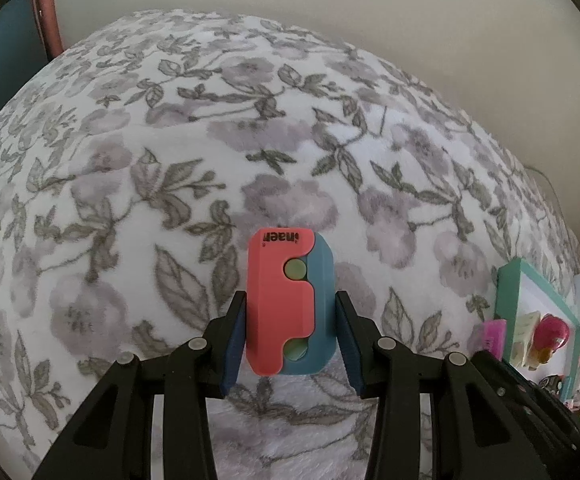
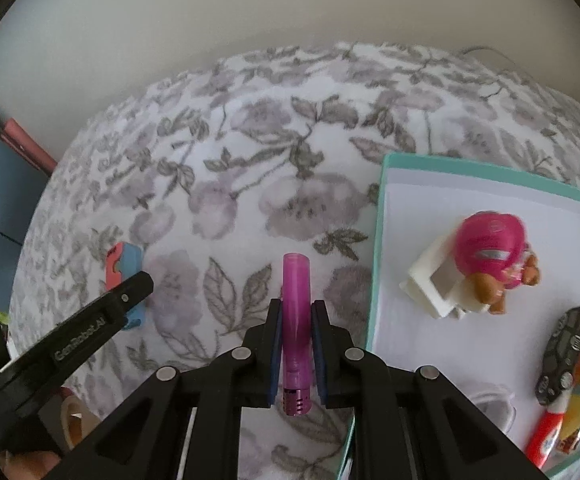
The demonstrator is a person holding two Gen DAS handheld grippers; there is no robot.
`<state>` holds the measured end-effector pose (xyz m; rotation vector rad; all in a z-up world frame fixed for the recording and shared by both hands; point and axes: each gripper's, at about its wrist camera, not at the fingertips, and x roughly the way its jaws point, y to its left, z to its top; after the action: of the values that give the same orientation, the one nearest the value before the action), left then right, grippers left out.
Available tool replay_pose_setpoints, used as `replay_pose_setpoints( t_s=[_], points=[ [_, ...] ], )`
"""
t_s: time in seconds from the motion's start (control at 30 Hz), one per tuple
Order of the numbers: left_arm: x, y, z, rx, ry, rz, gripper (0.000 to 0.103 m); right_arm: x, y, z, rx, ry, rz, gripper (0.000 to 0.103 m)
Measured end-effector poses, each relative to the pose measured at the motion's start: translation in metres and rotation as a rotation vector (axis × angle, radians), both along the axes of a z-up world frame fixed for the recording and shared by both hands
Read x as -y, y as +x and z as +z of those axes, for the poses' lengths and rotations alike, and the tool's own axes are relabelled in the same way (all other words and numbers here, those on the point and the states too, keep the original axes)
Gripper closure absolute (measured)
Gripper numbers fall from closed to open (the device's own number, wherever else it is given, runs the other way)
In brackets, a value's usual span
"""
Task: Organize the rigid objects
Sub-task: 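Lift the coral-blue toy and magenta tube and carry both over the tray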
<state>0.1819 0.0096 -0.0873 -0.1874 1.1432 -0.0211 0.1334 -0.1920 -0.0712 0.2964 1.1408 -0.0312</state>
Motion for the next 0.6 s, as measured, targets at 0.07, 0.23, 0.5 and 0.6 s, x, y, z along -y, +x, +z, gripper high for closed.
replay_pose_setpoints(
  t_s=[0.07, 0.23, 0.5, 0.6],
  points=[
    [-0.001, -0.002, 0.005, 0.012, -0.003, 0.002, 0.059, 0.0, -0.006, 0.01, 0.023, -0.009, -0.016, 0.089],
    [0.002, -0.004, 0.019, 0.049, 0.005, -0.005, 0.059, 0.008, -0.026, 0.037, 0.086, -0.017, -0.063, 0.089],
    [0.02, -0.015, 0.048, 0.121, 0.02, -0.047, 0.059, 0.028, -0.053, 0.067, 0.149, -0.09, -0.17, 0.089],
    [0.027, -0.019, 0.058, 0.147, 0.01, -0.067, 0.059, 0.04, -0.065, 0.076, 0.171, -0.115, -0.212, 0.089]
  ],
)
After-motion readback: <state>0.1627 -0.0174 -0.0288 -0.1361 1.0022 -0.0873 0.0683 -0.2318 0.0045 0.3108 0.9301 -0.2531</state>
